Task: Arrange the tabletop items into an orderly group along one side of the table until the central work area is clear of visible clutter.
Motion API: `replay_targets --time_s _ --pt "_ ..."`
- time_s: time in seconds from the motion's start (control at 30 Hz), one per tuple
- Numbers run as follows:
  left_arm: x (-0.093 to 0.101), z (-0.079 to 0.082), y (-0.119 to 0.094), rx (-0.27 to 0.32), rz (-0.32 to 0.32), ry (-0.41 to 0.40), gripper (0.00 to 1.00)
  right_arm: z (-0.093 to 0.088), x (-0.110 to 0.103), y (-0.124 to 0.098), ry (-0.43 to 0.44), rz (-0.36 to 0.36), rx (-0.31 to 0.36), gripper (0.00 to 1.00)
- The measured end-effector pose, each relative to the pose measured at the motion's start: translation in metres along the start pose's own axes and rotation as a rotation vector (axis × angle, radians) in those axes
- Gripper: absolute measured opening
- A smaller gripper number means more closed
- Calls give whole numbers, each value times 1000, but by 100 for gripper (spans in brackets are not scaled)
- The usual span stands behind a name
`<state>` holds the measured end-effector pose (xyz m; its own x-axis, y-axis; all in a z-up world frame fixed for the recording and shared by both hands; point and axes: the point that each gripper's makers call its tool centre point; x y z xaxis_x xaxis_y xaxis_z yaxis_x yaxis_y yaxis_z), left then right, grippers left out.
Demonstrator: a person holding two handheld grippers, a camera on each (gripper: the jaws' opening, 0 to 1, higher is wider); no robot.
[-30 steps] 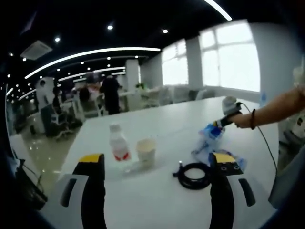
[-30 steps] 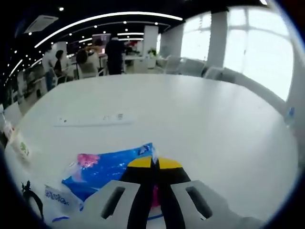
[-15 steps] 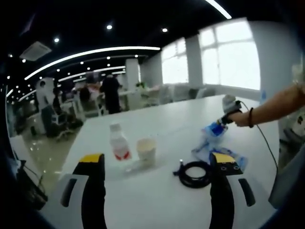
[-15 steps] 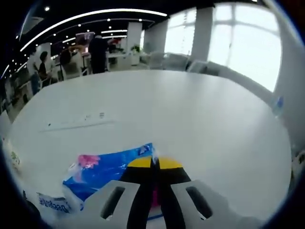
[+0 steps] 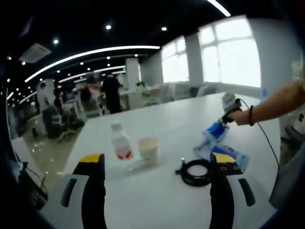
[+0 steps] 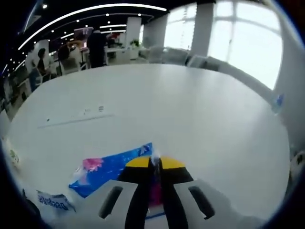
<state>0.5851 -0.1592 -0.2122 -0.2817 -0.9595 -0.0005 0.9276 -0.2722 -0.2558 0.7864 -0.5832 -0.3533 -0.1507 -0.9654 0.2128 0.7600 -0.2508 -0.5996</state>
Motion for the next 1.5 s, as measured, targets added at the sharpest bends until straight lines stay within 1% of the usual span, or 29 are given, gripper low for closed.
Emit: replay_targets --time_s 0.07,0.13,0.23,0.33,0.47,0.53,0.6,0.67,0.7,0.73,0.77,0.83,0.87,0.93,0.97,1.03,1.13,1.2,1.23,1.27,1.33,1.5 --pt "-1 -1 0 -2 3 0 87 -4 -1 0 -19 7 -21 9" --pt "-1 -1 0 -2 7 2 86 -6 0 -1 -57 13 -35 12" --pt "-2 2 -1 6 11 1 86 -3 -2 -2 -93 39 -22 18" --pt "-3 3 -2 10 11 4 86 0 -2 -4 -77 68 -11 26" --pt "-2 4 -2 12 7 4 86 1 -1 -6 -92 113 -4 38" --pt "-1 5 -2 15 5 4 86 1 -3 -8 -79 154 -3 44" --pt "-1 7 -3 20 3 7 86 5 -8 -12 -48 207 18 49" --pt "0 8 -3 23 -1 14 86 7 -7 -16 -87 216 31 50" --pt "0 8 -3 23 -1 16 86 12 -9 -18 -143 236 60 50" --pt "0 8 -4 23 -1 19 86 14 -10 -20 -173 245 74 51" --pt "0 8 -4 24 -3 21 87 15 -11 -22 -182 252 86 52" --pt "1 9 -4 26 -7 25 86 19 -17 -27 -199 292 111 57" --pt "2 9 -4 28 -11 28 87 18 -16 -29 -203 295 104 58" --pt "4 9 -3 25 -14 32 86 19 -18 -33 -206 315 114 58" --pt "7 9 -3 24 -17 46 86 20 -20 -35 -237 322 119 59" --pt "13 11 -3 24 -28 75 86 19 -23 -39 -267 343 132 61" --pt "18 11 -2 25 -46 81 87 14 -31 -42 -252 394 117 66" --pt "20 8 0 18 -60 68 87 11 -36 -45 -273 428 115 69" --pt "20 6 1 13 -65 64 88 9 -38 -45 -266 440 109 69" --pt "22 5 2 8 -72 63 88 5 -43 -47 -258 472 97 70" --pt "23 4 2 5 -75 59 88 -1 -46 -48 -250 493 86 73" --pt "24 4 2 3 -78 60 88 -11 -48 -45 -280 508 76 74"
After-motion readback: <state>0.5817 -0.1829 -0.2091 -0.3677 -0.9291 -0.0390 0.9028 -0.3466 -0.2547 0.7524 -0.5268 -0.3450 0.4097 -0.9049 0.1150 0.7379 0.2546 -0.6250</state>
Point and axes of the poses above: the point that each gripper's makers call its tool centre point, and the gripper's own axes: y roughly forward along the fingers, x roughly to its right, z roughly out of its top, and after that the axes turned 5 degrees about -y, right-handed
